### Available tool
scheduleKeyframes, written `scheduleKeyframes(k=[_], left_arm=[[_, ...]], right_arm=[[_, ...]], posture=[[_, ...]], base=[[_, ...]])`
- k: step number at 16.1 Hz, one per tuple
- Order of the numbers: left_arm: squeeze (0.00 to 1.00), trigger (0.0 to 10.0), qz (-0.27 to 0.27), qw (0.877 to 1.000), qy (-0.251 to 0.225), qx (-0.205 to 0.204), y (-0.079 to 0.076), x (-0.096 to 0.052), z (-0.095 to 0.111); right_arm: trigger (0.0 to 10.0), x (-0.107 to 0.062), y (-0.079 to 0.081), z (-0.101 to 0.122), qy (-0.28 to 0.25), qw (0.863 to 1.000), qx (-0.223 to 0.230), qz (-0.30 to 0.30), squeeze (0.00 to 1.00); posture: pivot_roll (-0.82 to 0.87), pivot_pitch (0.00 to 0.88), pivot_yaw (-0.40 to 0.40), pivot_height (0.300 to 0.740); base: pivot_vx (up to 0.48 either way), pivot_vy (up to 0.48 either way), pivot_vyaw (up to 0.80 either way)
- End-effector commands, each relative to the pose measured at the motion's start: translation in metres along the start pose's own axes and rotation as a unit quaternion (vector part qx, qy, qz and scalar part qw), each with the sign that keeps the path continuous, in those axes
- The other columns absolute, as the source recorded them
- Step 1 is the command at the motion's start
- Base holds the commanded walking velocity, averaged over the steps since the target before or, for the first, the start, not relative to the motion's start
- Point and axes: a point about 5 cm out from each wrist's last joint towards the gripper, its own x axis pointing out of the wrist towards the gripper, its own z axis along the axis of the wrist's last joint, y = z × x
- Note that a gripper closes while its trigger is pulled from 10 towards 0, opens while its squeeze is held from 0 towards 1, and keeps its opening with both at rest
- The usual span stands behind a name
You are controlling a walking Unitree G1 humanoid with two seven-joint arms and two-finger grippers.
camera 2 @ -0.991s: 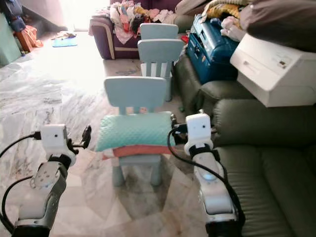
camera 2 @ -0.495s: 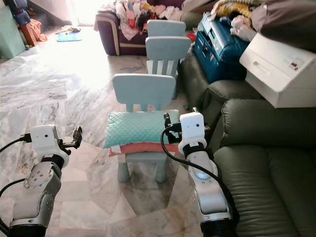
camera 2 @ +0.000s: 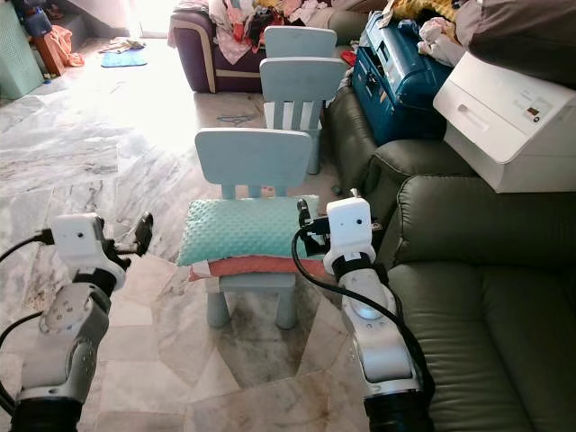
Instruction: Move the pillow to the sofa
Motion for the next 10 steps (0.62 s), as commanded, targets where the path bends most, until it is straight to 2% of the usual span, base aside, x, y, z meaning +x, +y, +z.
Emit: scheduleKeyframes(k=[1, 2, 4, 10], left_arm=[[0.00, 10.0, -0.003, 1.000, 0.005, -0.002, 0.0012, 0.0028, 0.0003], [0.00, 10.0, -0.010, 1.000, 0.001, 0.008, 0.0010, 0.0033, 0.0019], [0.00, 10.0, -0.011, 1.000, -0.004, -0.016, 0.0008, 0.0055, 0.0031], [0.00, 10.0, -0.016, 1.000, -0.008, -0.018, 0.0012, 0.0097, 0.0047]], right_arm=[[10.0, 0.0023, -0.0020, 0.0021, -0.006, 1.000, 0.002, -0.003, 0.00], [10.0, 0.0029, -0.0019, 0.0026, -0.007, 1.000, 0.003, -0.004, 0.00], [10.0, 0.0055, -0.0018, 0.0036, -0.010, 1.000, 0.006, -0.007, 0.00], [10.0, 0.0064, -0.0009, 0.0022, -0.011, 1.000, 0.008, -0.007, 0.00]], posture=[[-0.01, 0.034, -0.043, 0.740], [-0.01, 0.034, -0.043, 0.740], [-0.01, 0.026, -0.034, 0.740], [0.00, 0.012, -0.035, 0.740]], base=[[0.000, 0.000, 0.00], [0.000, 0.000, 0.00], [0.000, 0.000, 0.00], [0.000, 0.000, 0.00]])
